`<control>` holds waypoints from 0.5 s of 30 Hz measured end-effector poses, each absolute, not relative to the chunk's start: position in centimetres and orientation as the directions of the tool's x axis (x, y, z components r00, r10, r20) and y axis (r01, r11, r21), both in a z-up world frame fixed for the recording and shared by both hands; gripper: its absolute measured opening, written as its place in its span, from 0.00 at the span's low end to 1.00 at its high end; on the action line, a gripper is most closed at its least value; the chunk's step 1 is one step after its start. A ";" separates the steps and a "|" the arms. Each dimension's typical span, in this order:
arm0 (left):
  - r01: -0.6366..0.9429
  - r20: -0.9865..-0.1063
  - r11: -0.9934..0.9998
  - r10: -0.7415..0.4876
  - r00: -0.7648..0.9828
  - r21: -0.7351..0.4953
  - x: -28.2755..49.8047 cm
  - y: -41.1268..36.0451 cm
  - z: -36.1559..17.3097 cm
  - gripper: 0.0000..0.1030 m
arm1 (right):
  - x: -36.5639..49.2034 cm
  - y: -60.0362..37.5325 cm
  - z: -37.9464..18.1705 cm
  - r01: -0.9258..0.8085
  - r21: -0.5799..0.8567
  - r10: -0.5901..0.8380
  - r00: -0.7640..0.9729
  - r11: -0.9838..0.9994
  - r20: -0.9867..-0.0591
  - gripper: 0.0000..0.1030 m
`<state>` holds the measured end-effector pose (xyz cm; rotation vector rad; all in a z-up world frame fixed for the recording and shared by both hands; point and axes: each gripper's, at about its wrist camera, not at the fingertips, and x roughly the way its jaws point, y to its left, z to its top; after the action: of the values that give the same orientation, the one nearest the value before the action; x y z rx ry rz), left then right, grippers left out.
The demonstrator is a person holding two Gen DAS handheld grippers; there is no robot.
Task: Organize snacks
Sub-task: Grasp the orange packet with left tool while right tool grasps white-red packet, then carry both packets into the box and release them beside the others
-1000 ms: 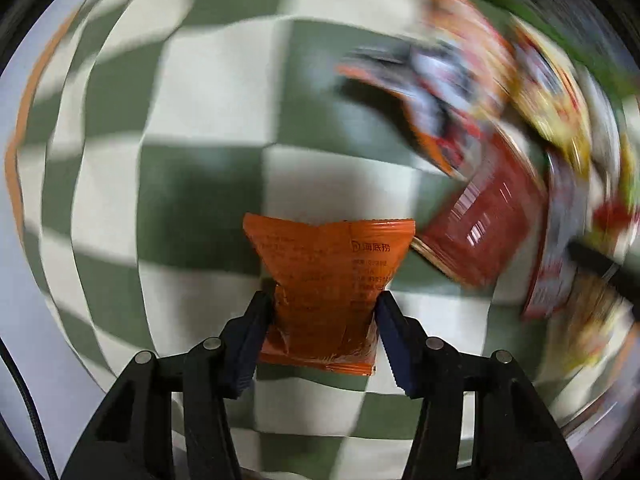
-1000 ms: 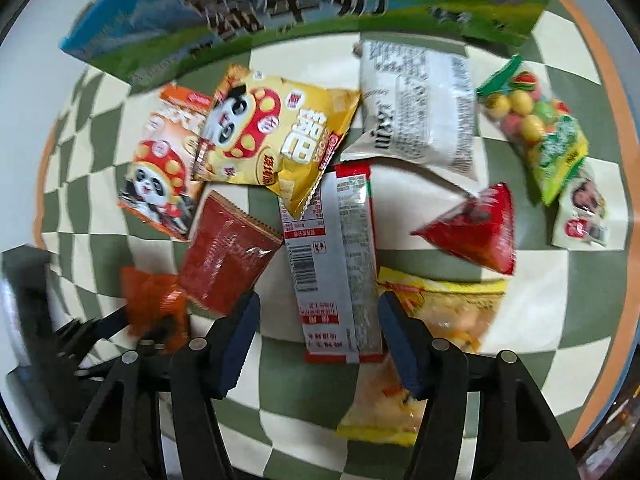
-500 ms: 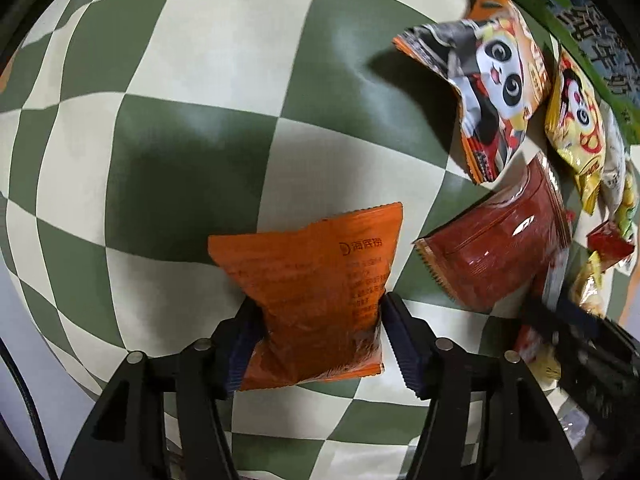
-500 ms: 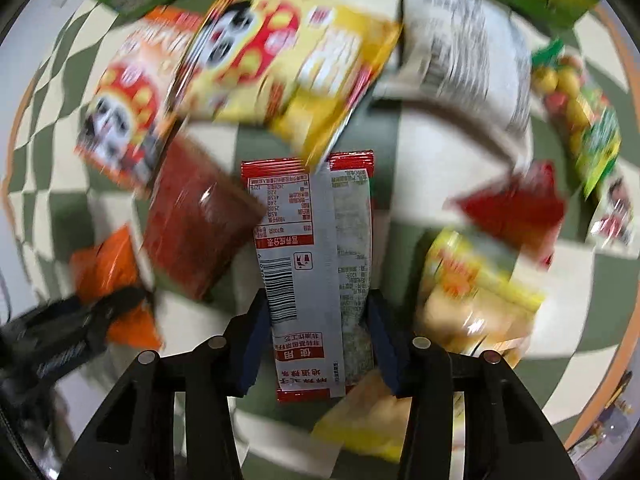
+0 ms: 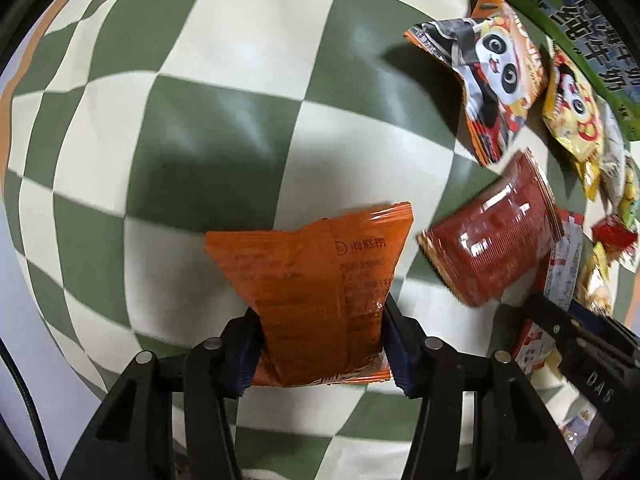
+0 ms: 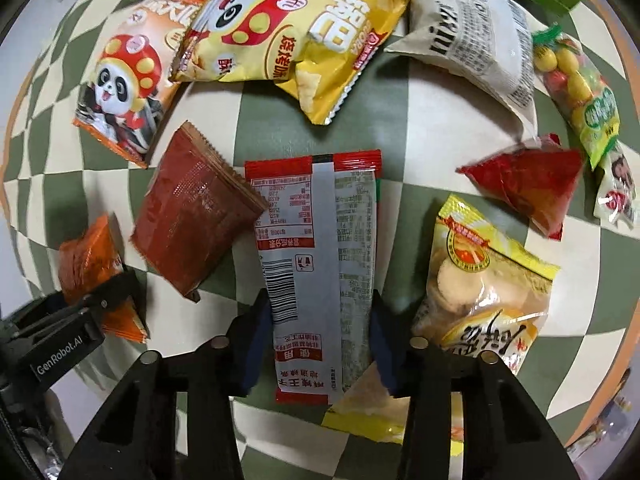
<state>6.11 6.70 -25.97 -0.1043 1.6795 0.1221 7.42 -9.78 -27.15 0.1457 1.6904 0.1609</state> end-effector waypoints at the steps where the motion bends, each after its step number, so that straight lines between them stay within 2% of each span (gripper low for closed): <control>1: -0.142 -0.994 0.990 -0.007 -0.108 0.009 5.6 6.8 -25.4 0.49 | 7.2 -10.1 -26.7 0.006 0.199 0.198 -0.126 0.980 -0.972 0.45; 8: -0.143 -0.996 0.986 -0.090 -0.002 -0.089 5.1 6.4 -17.6 0.49 | 6.6 -12.3 -20.5 0.018 0.324 0.324 -0.074 0.946 -0.943 0.45; 15: -0.030 -0.964 0.972 -0.227 0.138 -0.233 13.0 2.4 -9.4 0.49 | 9.5 -15.9 -12.0 0.036 0.459 0.456 0.069 0.888 -0.887 0.45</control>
<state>12.96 2.43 -9.36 -0.2145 1.4284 -0.1442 9.50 -15.91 -11.96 0.4105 1.4795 0.3298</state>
